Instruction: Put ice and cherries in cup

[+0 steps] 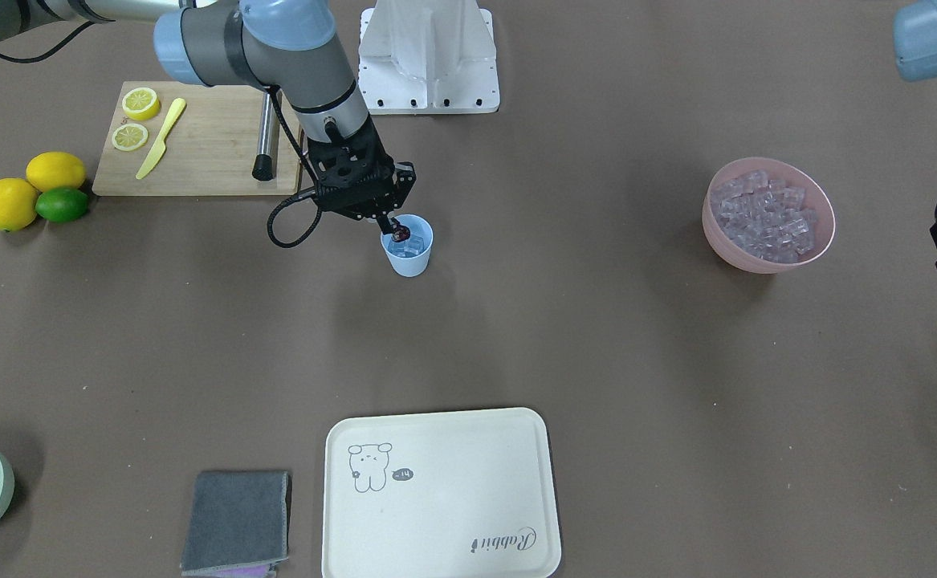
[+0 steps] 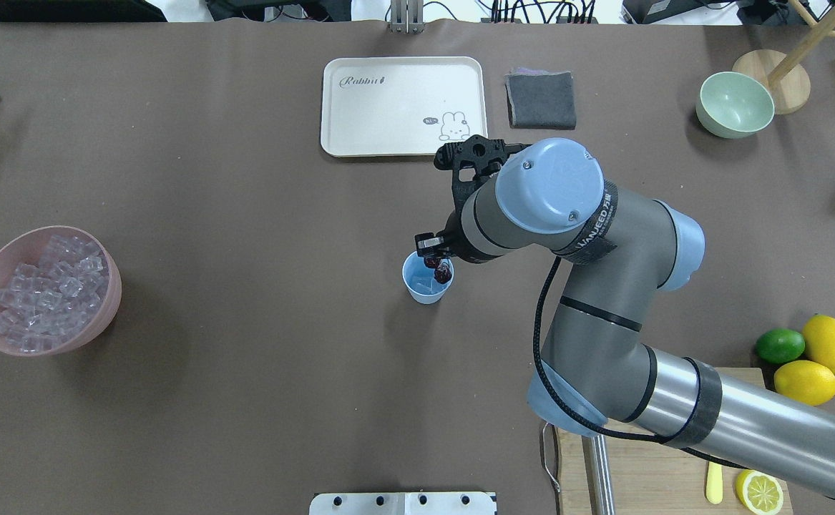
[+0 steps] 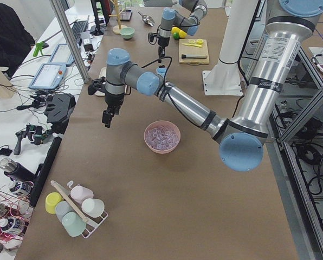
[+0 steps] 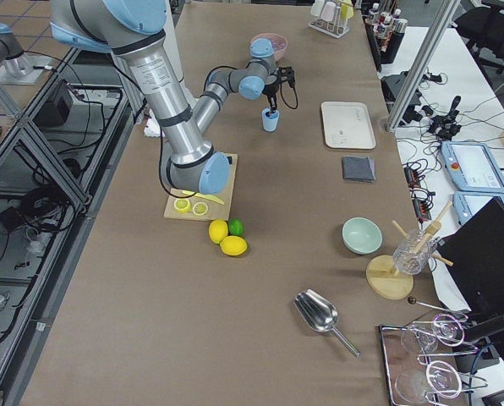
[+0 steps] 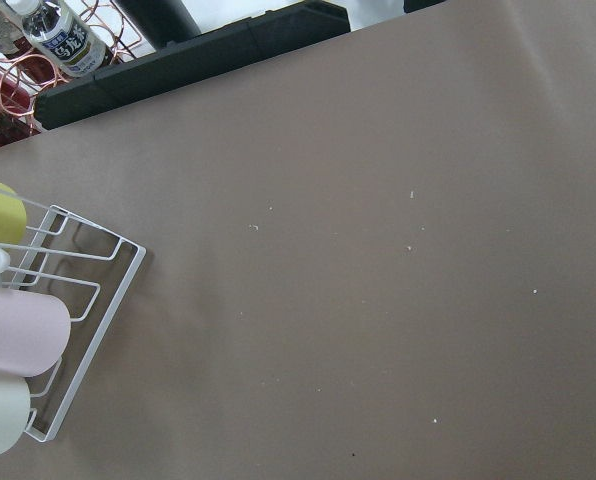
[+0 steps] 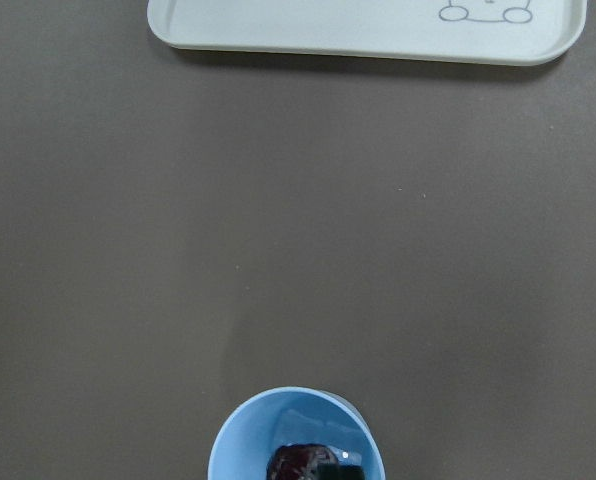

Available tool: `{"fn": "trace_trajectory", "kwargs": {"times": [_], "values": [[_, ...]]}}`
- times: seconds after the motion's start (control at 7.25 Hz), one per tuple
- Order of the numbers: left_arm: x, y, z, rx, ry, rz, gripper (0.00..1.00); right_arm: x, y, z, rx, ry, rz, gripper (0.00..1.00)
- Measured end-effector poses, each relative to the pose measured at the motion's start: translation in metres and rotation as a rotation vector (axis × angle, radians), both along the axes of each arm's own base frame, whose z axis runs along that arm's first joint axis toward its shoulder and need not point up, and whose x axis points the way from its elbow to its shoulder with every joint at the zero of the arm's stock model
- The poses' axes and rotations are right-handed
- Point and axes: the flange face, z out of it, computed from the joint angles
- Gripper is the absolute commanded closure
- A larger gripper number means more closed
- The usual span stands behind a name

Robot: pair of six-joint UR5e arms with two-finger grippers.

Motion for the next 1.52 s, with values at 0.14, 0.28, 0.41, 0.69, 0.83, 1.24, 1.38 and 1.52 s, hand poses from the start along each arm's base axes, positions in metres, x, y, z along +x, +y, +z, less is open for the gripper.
{"fn": "trace_trajectory", "kwargs": {"times": [0.14, 0.28, 0.41, 0.69, 0.83, 1.24, 1.38, 1.52], "values": [[-0.001, -0.002, 0.006, -0.009, -0.004, 0.001, 0.02, 0.0, 0.0, -0.004, 0.003, -0.005, 0.0, 1.0], [-0.001, -0.005, 0.012, -0.014, -0.006, 0.001, 0.02, -0.001, 0.001, -0.006, 0.005, -0.009, -0.001, 0.9], [-0.001, -0.009, 0.019, -0.012, -0.006, 0.001, 0.02, -0.002, 0.002, -0.008, 0.007, -0.011, -0.002, 0.02], [-0.003, -0.013, 0.031, -0.009, -0.005, -0.004, 0.02, -0.005, 0.003, -0.009, -0.007, -0.015, 0.005, 0.0], [-0.007, -0.011, 0.038, -0.008, -0.002, -0.009, 0.02, -0.003, 0.002, -0.01, -0.02, -0.018, 0.014, 0.0], [-0.024, 0.012, 0.066, -0.028, 0.065, -0.004, 0.02, 0.023, -0.02, -0.008, -0.074, -0.021, 0.018, 0.0], [-0.032, 0.027, 0.079, -0.027, 0.073, 0.005, 0.02, 0.049, -0.034, -0.004, -0.127, -0.001, 0.015, 0.0], [-0.041, 0.049, 0.096, -0.032, 0.08, 0.021, 0.02, 0.089, -0.049, 0.012, -0.171, 0.034, 0.016, 0.0]]}}
